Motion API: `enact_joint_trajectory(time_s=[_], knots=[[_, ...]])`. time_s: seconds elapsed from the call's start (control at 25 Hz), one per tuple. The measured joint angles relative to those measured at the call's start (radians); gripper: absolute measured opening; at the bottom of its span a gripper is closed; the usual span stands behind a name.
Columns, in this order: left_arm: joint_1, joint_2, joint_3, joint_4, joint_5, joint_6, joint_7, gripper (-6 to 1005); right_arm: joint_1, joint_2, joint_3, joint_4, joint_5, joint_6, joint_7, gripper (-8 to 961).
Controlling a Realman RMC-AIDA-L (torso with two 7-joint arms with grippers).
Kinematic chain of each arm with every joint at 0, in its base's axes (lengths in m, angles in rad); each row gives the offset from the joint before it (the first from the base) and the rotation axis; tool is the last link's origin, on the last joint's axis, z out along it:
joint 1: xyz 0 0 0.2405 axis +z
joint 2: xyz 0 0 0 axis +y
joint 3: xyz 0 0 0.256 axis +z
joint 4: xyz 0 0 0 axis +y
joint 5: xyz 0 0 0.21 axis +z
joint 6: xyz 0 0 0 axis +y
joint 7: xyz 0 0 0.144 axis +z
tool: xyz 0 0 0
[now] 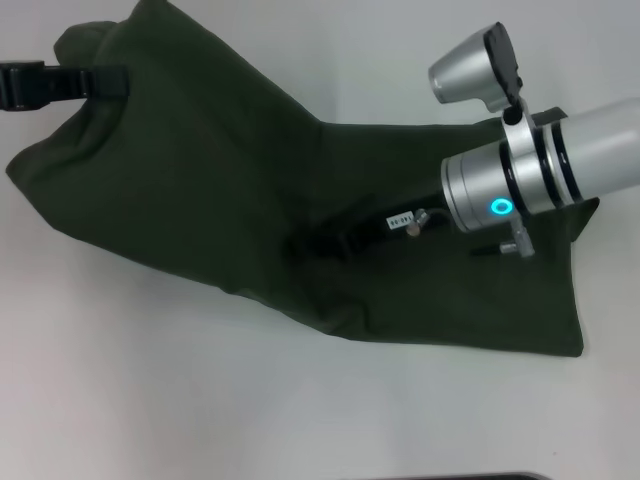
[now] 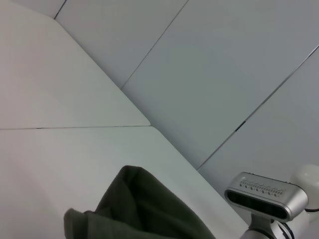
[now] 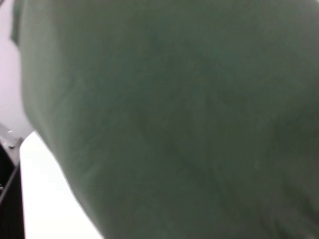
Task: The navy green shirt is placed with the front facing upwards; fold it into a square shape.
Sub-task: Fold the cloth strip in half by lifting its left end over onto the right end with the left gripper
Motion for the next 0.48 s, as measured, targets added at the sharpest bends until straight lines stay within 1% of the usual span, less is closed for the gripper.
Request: enact_joint_trajectory(time_s=[0.2, 0.36, 0.48], knots=[[0.001, -0.002, 0.0, 0.001, 0.0, 0.0, 0.0, 76, -0.004, -0.001, -0.032, -0.002, -0.006, -0.022, 0.004, 64], [0.001, -0.004, 0.0, 0.001, 0.0, 0.0, 0.0, 77, 0.018, 0.008, -0.087, 0.006, -0.002, 0.002, 0.014, 65], [0.001, -0.005, 0.0, 0.001, 0.0, -0.003, 0.0, 78, 0.036, 0.014, -0.106, 0.015, 0.001, 0.027, 0.025, 65]])
